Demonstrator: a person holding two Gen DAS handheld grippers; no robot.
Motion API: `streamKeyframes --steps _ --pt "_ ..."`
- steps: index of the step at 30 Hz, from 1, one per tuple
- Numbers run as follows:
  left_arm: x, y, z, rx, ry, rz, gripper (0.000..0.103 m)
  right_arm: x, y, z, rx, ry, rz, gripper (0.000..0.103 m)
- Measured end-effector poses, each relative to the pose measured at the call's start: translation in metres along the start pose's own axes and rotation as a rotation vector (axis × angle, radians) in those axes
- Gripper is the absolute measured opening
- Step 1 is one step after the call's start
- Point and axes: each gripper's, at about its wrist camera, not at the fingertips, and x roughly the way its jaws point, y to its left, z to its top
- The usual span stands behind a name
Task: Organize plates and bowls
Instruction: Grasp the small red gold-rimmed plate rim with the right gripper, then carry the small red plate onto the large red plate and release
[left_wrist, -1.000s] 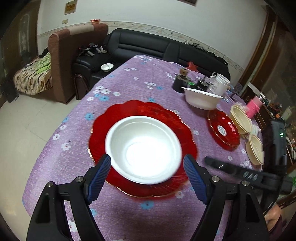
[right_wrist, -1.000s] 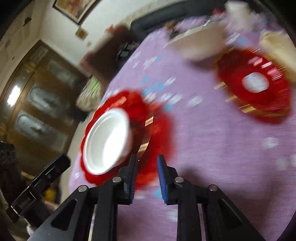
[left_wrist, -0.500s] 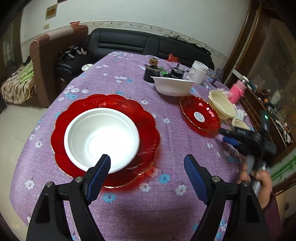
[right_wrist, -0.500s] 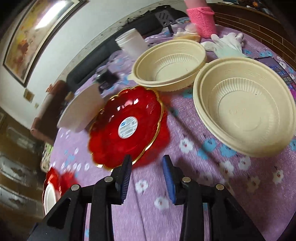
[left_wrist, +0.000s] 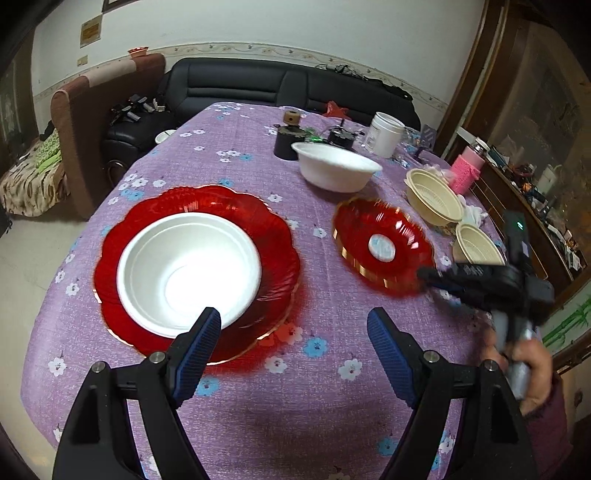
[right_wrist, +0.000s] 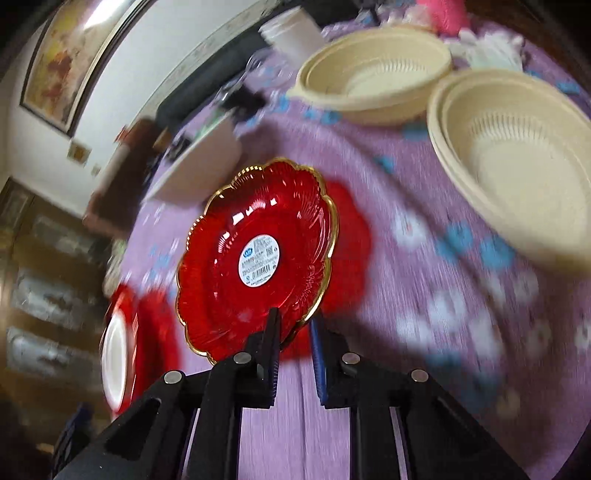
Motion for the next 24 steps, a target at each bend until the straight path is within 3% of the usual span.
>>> streamKeyframes --steps 5,11,17,24 --pt "0.013 -0.019 -0.005 0.05 0.025 -0.028 0.081 -0.033 -0.021 -0.035 -0.072 0.076 -0.016 0.015" --pt "0.038 -0.055 -0.008 0.108 0.067 -0.074 0.081 -0.063 -0.035 -0.042 -0.142 -0.033 -0.118 0.015" --pt "0.07 -0.094 -0.013 0.169 0.125 -0.068 0.081 -0.057 -0.038 -0.042 -0.144 -0.05 -0.095 0.016" --pt "0.107 -0.103 -0.009 0.14 0.186 -0.034 0.081 -0.046 -0.037 -0.044 -0.148 -0.05 -0.089 0.017"
